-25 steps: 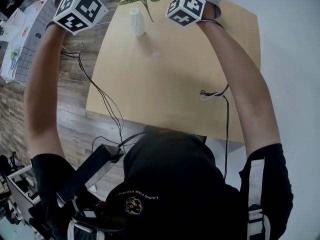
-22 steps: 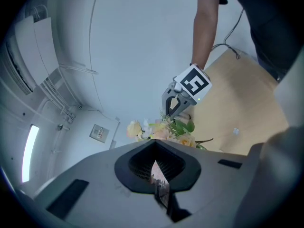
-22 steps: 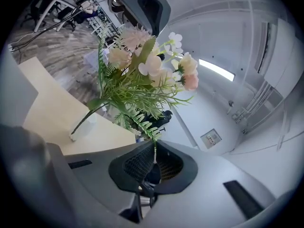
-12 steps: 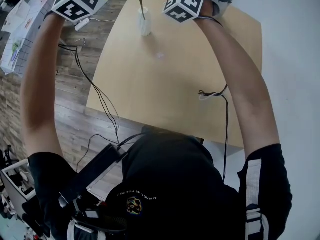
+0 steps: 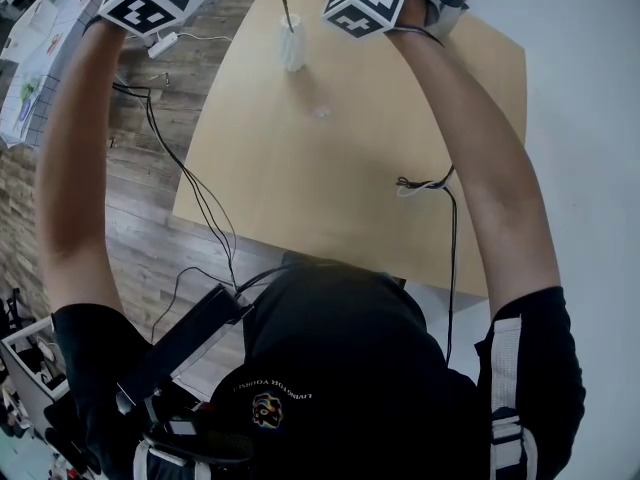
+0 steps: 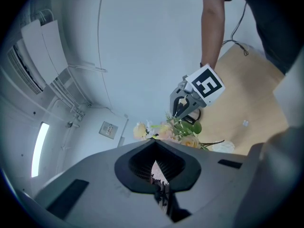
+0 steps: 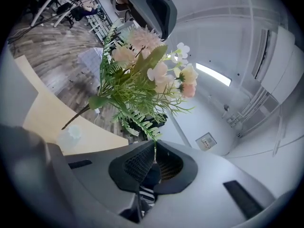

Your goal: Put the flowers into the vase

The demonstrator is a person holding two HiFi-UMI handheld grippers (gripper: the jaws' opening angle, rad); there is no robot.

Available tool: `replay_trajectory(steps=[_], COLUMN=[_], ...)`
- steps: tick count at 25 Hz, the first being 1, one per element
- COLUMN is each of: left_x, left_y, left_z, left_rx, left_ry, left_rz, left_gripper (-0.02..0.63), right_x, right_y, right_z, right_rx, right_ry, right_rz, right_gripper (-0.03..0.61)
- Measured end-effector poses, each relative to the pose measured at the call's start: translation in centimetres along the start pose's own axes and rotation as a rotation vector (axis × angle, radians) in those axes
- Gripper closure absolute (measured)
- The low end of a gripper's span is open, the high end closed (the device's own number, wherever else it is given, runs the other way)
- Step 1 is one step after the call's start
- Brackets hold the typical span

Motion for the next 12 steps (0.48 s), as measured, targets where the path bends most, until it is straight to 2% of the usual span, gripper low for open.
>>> replay_trajectory(steps=[12], left_x=[-0.5], left_y=[1.9], left_z=[-1.6], left_rx=[-0.004], left_ry=[0.023], left_rz=[-0.005], left_gripper=[0.611], right_x=[0.0], right_y=[2.2], right_z=[0.1], right_rx=[0.017], right_ry=[0.007], right_rz=[-0.024], right_gripper=[0.554])
Point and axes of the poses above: the fingertips, and each gripper's own axes: y forward along the fingers, x to its right, z out of its top, the point moved 3 cm from there along -y, backward along the fingers, and after that the axes turned 7 degrees about y, right-handed, at the moved point
